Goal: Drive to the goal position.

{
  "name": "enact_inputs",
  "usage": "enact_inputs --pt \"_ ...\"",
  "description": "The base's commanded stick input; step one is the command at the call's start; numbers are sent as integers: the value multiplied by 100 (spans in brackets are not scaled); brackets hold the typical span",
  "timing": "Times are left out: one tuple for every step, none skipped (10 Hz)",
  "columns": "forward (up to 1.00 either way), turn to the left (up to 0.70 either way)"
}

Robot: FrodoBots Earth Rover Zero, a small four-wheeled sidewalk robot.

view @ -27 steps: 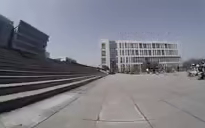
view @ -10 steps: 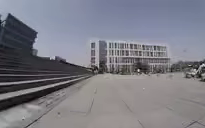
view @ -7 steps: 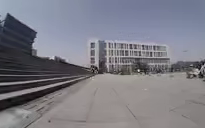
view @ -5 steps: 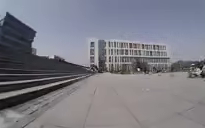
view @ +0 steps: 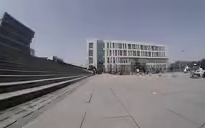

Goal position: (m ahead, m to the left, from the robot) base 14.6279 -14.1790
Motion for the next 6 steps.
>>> enact_inputs --pt "100 -3" --pt "100 -3" --pt "100 -3" --pt "100 -2" --pt "100 -1" --pt "100 -1"
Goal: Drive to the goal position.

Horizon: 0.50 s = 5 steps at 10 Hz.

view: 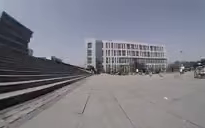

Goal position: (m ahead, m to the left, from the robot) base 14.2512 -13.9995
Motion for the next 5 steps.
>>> enact_inputs --pt "100 0" --pt "100 0" --pt "100 0" --pt "100 0" --pt "100 0"
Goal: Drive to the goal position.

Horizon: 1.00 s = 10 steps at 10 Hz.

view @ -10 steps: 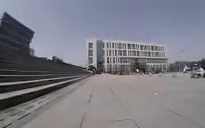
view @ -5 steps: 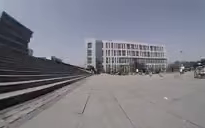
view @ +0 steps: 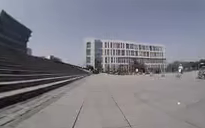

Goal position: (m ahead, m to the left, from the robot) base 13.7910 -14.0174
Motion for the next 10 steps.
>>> enact_inputs --pt "100 0" --pt "100 0" --pt "100 13" --pt "100 35" --pt "100 40" --pt "100 38" --pt "100 29" --pt "100 20" --pt "100 10" --pt "100 3"
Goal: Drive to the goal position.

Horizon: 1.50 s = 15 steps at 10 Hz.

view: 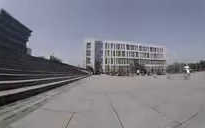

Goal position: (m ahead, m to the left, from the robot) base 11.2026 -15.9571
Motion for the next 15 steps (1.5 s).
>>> enact_inputs --pt "100 2" --pt "100 7" --pt "100 13" --pt "100 24" --pt "100 38" --pt "100 7" --pt "100 3" --pt "100 2" --pt "100 2" --pt "100 2" --pt "100 1" --pt "100 1" --pt "100 0" --pt "100 0" --pt "100 0"
